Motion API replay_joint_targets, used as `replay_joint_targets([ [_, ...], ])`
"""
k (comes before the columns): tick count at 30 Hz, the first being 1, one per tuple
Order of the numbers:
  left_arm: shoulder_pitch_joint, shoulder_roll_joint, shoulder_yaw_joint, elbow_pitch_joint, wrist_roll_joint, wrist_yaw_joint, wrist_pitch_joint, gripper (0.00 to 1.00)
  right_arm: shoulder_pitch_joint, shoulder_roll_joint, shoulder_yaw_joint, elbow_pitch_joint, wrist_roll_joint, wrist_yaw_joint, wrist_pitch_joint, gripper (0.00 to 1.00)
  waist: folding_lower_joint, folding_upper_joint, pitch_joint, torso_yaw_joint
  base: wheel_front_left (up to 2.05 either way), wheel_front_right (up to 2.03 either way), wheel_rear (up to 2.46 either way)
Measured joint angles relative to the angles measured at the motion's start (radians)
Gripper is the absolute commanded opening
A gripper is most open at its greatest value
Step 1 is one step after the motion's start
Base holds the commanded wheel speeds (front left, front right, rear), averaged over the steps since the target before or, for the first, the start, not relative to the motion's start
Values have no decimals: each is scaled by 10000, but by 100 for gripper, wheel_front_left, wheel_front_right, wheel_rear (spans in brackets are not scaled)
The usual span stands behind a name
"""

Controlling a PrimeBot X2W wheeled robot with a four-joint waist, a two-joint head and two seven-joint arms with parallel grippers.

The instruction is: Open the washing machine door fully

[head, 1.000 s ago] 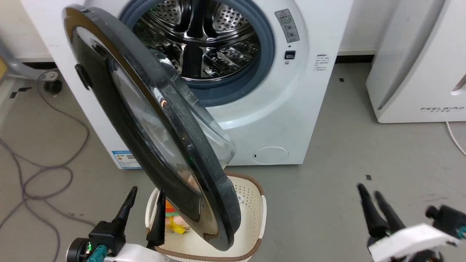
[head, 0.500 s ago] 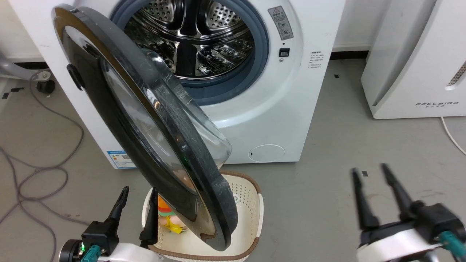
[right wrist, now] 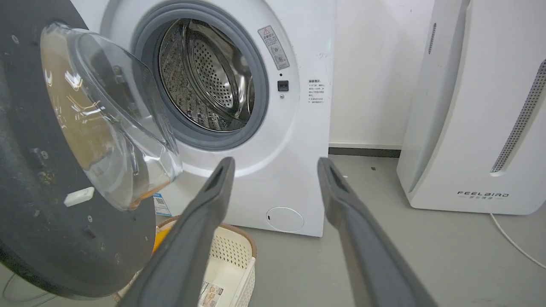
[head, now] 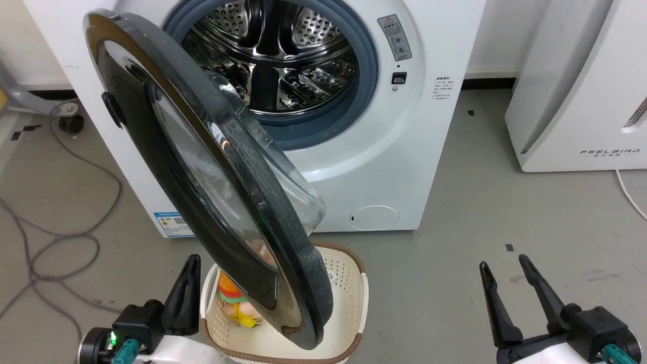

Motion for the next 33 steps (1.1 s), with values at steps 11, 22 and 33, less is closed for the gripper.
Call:
replay_joint_targets([
  [11,-377,50,125,-2592,-303,207,922,0,73,0,-136,73,171,0,12,100,0,0,0,14,0,0,0],
  [22,-1685,138,-263,-6462,-305,430,2036,0,74,0,-228,104,255,0,6,100,0,0,84,21,0,0,0],
  [33,-2741,-134,-3774,-7210,-1384,199,3674,0,220,2,-339,274,410,-2,-17,100,0,0,-12,115,0,0,0],
])
